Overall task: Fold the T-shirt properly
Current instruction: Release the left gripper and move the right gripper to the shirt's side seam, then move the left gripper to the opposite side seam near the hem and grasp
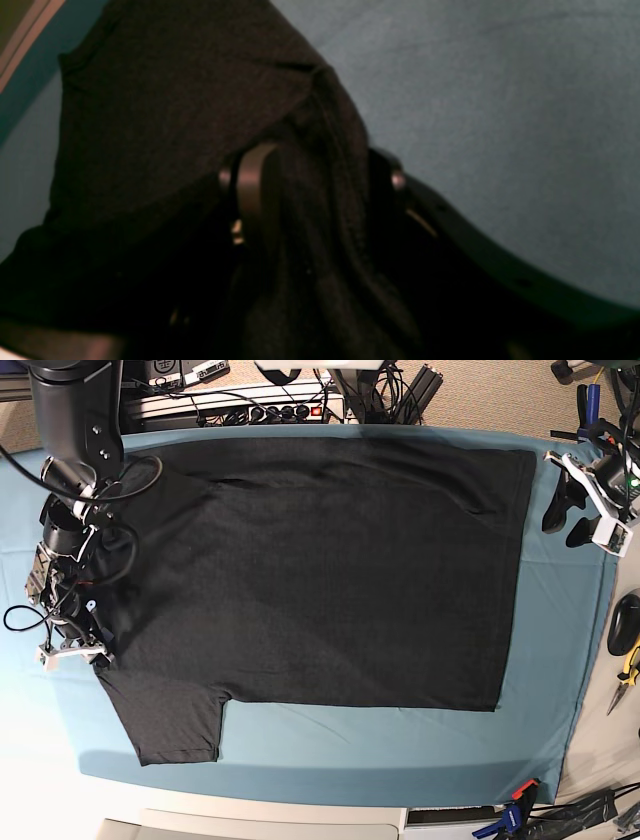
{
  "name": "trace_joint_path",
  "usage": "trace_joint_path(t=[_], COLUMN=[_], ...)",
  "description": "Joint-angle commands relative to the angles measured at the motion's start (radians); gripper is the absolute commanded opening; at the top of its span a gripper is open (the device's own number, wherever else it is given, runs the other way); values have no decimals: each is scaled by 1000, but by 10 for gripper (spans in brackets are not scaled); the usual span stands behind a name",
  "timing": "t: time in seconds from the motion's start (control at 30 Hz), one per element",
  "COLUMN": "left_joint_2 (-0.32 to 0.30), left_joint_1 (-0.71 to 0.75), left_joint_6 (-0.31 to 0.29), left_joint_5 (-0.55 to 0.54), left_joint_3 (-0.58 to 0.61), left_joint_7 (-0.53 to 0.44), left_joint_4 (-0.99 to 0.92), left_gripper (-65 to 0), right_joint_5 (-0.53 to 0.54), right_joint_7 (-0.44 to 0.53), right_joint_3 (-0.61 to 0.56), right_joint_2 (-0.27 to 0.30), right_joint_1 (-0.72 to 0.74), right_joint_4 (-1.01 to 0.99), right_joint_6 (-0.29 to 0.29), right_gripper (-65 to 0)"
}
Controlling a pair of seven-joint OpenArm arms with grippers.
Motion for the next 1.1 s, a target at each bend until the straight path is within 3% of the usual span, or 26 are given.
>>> trace_joint_path(t=[0.0, 0.2, 0.3, 0.4, 0.53, 0.77, 1.07], left_joint_2=[-14, -14, -24, -56, -93, -77, 51], left_joint_1=[0, -18, -105, -220, -420, -927, -1479], left_joint_6=[-3, 61, 72, 119, 121, 108, 136], left_joint_5=[-10, -11, -15, 5, 46, 36, 4], left_joint_3=[-8, -8, -4, 48, 225, 555, 613], left_joint_7=[-24, -10, -23, -37, -44, -31, -76], left_joint_4=[13, 9, -25, -103, -297, -858, -1626], left_gripper=[-379, -379, -380, -380, -380, -380, -410], right_joint_5=[-5, -9, -9, -8, -9, -9, -9], right_joint_7=[0, 6, 25, 28, 21, 15, 17], right_joint_3=[0, 0, 2, 2, 2, 2, 2], right_joint_2=[14, 14, 18, 19, 19, 19, 19], right_joint_1=[29, 28, 29, 29, 28, 28, 28], right_joint_4=[16, 16, 16, 16, 17, 16, 17], right_joint_6=[3, 13, 106, 174, 182, 182, 182], right_gripper=[-389, -650, -650, -650, -650, -650, -650])
